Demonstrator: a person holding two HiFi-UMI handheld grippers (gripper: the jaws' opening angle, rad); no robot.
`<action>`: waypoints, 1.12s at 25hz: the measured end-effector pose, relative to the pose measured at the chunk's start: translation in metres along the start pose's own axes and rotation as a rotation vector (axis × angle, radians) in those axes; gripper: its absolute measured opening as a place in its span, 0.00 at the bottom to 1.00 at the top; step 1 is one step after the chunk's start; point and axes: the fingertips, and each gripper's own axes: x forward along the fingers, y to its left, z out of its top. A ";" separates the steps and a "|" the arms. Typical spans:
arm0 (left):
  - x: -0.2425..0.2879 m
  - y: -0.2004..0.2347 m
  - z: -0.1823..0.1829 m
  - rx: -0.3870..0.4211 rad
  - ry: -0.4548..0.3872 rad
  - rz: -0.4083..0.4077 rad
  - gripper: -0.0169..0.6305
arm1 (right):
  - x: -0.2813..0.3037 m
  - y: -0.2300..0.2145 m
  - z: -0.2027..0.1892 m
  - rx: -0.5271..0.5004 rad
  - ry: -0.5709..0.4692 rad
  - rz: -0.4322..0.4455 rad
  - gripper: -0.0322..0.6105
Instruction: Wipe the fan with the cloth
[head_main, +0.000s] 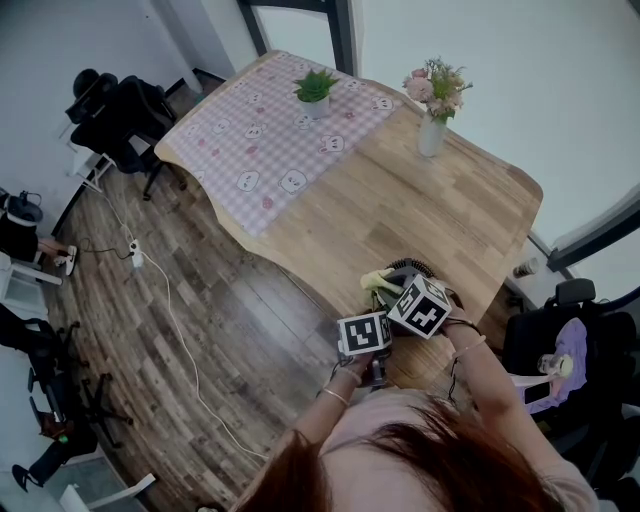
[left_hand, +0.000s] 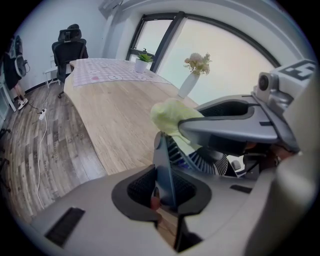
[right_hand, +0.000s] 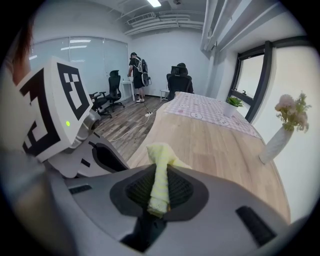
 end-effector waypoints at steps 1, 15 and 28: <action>0.000 0.000 0.001 0.001 -0.002 0.001 0.12 | 0.000 -0.001 0.000 -0.004 0.000 -0.003 0.13; -0.003 0.007 -0.004 0.010 0.022 0.061 0.11 | 0.002 -0.016 0.002 -0.019 -0.018 -0.091 0.13; 0.000 0.001 0.000 -0.026 -0.003 0.022 0.11 | 0.001 -0.033 0.000 0.012 -0.026 -0.128 0.13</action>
